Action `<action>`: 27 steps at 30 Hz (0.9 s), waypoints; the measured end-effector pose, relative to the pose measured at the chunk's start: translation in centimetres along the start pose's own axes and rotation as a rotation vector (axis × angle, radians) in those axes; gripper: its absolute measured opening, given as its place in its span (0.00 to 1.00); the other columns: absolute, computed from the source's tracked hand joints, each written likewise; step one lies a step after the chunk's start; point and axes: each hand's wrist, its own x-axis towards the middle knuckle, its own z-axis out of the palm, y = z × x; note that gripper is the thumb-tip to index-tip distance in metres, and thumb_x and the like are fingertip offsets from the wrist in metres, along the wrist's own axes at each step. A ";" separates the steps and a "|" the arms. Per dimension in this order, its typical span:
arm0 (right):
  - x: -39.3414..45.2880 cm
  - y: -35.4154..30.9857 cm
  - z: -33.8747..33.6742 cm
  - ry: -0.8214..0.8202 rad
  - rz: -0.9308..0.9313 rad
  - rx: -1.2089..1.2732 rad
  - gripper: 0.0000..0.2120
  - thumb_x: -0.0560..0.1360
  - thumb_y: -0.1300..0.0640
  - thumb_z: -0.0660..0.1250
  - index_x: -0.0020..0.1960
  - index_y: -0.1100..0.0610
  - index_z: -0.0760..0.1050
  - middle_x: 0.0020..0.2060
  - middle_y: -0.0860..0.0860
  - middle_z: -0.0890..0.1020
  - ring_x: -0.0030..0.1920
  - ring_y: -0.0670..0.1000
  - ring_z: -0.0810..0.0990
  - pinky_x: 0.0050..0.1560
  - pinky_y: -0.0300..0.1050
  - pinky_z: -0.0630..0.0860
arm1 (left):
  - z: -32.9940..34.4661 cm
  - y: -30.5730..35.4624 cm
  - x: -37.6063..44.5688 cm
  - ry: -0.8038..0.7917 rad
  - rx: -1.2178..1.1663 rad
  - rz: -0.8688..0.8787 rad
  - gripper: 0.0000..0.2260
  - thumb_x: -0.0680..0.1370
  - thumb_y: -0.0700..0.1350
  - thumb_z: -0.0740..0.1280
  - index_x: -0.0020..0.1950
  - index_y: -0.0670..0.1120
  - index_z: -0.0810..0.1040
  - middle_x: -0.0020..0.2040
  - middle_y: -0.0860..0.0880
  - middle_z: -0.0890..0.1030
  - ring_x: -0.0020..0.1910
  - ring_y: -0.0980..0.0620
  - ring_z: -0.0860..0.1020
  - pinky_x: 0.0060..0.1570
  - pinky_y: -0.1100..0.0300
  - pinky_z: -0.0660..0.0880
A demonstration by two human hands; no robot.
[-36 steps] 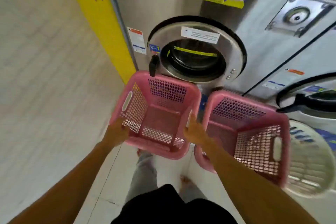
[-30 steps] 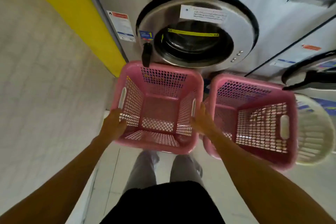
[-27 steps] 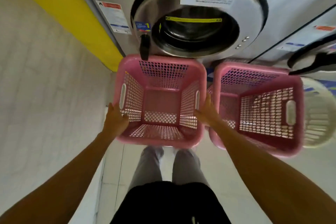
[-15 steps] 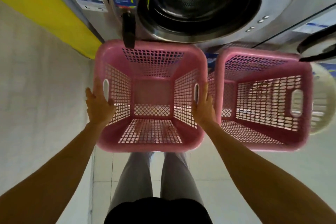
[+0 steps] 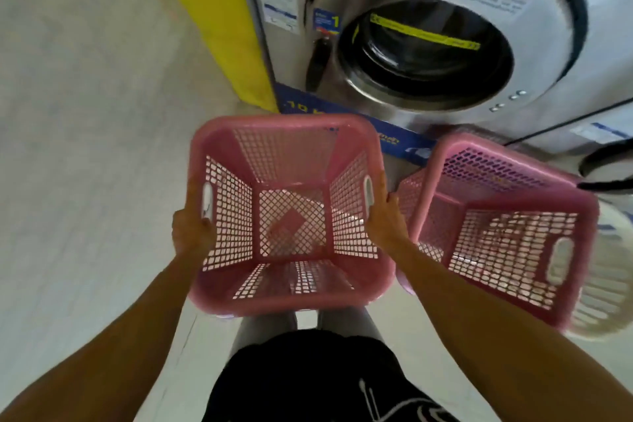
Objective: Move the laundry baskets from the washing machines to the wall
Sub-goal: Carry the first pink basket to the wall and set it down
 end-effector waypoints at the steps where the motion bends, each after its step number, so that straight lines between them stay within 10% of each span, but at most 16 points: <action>1: -0.4 -0.4 -0.1 -0.020 -0.041 -0.010 0.49 0.77 0.72 0.61 0.83 0.44 0.35 0.65 0.65 0.70 0.44 0.61 0.76 0.43 0.50 0.71 | -0.4 -1.4 -1.4 0.022 -0.010 -0.014 0.37 0.77 0.40 0.64 0.78 0.63 0.50 0.42 0.40 0.81 0.37 0.39 0.82 0.38 0.49 0.82; 11: -1.6 -8.1 3.0 -0.048 -0.453 -0.118 0.46 0.79 0.59 0.66 0.82 0.36 0.39 0.50 0.65 0.79 0.42 0.64 0.82 0.46 0.61 0.81 | -3.8 -10.6 -15.7 0.389 -0.229 -0.257 0.45 0.74 0.34 0.64 0.80 0.65 0.44 0.34 0.41 0.78 0.29 0.43 0.78 0.30 0.50 0.79; 19: -11.9 -13.2 7.0 -0.146 -0.846 -0.383 0.41 0.80 0.58 0.61 0.83 0.41 0.41 0.62 0.65 0.76 0.52 0.67 0.81 0.47 0.55 0.77 | -1.4 -18.0 -32.0 0.591 -0.442 -0.590 0.42 0.76 0.36 0.63 0.78 0.68 0.47 0.34 0.44 0.79 0.29 0.46 0.79 0.24 0.58 0.75; 27: -27.8 -9.9 14.2 -0.306 -1.126 -0.449 0.36 0.83 0.49 0.59 0.82 0.35 0.40 0.43 0.62 0.78 0.30 0.52 0.79 0.23 0.38 0.68 | 4.2 -24.3 -52.9 0.702 -0.542 -0.924 0.42 0.78 0.39 0.64 0.76 0.72 0.44 0.36 0.42 0.79 0.29 0.46 0.79 0.25 0.52 0.78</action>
